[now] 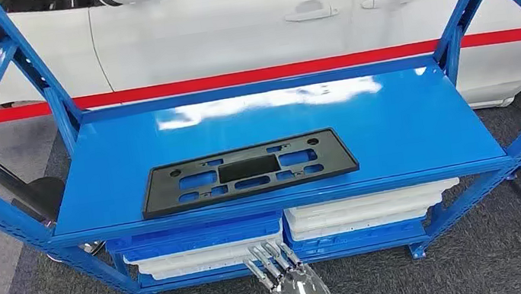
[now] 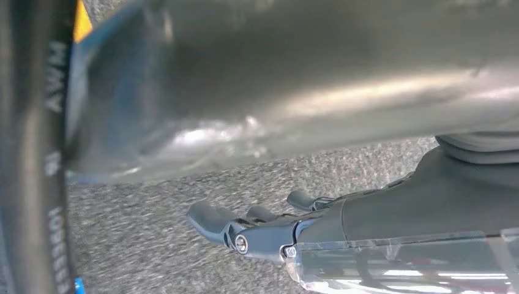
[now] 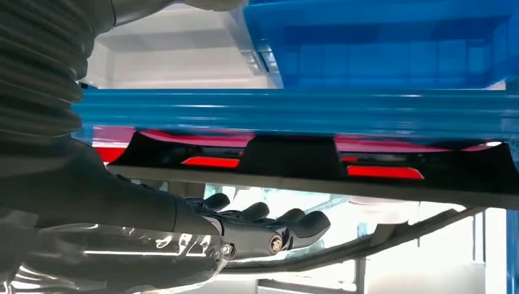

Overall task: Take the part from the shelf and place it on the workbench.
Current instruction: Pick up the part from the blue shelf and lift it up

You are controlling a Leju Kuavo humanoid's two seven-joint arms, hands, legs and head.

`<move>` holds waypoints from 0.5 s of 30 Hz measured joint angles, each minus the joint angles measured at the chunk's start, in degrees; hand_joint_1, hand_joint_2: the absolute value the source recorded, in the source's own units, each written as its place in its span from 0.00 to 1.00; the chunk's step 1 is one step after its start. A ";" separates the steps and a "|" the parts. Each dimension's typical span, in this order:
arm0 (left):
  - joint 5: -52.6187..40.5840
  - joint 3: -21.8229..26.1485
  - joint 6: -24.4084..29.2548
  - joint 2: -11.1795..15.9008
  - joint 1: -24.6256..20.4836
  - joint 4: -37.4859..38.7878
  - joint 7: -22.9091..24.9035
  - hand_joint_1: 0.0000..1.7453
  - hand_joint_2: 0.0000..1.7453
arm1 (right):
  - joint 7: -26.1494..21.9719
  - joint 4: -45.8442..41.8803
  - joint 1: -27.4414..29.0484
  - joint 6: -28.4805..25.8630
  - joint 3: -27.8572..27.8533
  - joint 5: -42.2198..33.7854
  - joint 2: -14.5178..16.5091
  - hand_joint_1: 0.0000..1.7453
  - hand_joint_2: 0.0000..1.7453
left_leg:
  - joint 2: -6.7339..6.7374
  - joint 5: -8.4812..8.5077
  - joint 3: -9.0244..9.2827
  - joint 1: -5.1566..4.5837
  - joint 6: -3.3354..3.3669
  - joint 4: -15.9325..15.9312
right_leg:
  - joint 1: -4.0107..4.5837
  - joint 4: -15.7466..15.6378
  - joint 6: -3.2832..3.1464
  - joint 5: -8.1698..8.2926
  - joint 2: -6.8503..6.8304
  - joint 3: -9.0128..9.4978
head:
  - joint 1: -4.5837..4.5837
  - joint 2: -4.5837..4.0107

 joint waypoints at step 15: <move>-0.79 -0.66 -0.42 -0.34 -0.77 0.04 0.69 0.00 0.00 | -0.68 0.30 -5.94 -0.26 -6.63 -0.65 5.99 0.00 1.00 | 0.34 -1.03 1.17 -0.54 0.08 -0.46 | 0.93 0.70 -2.12 2.05 0.22 -3.29 | 0.80 0.00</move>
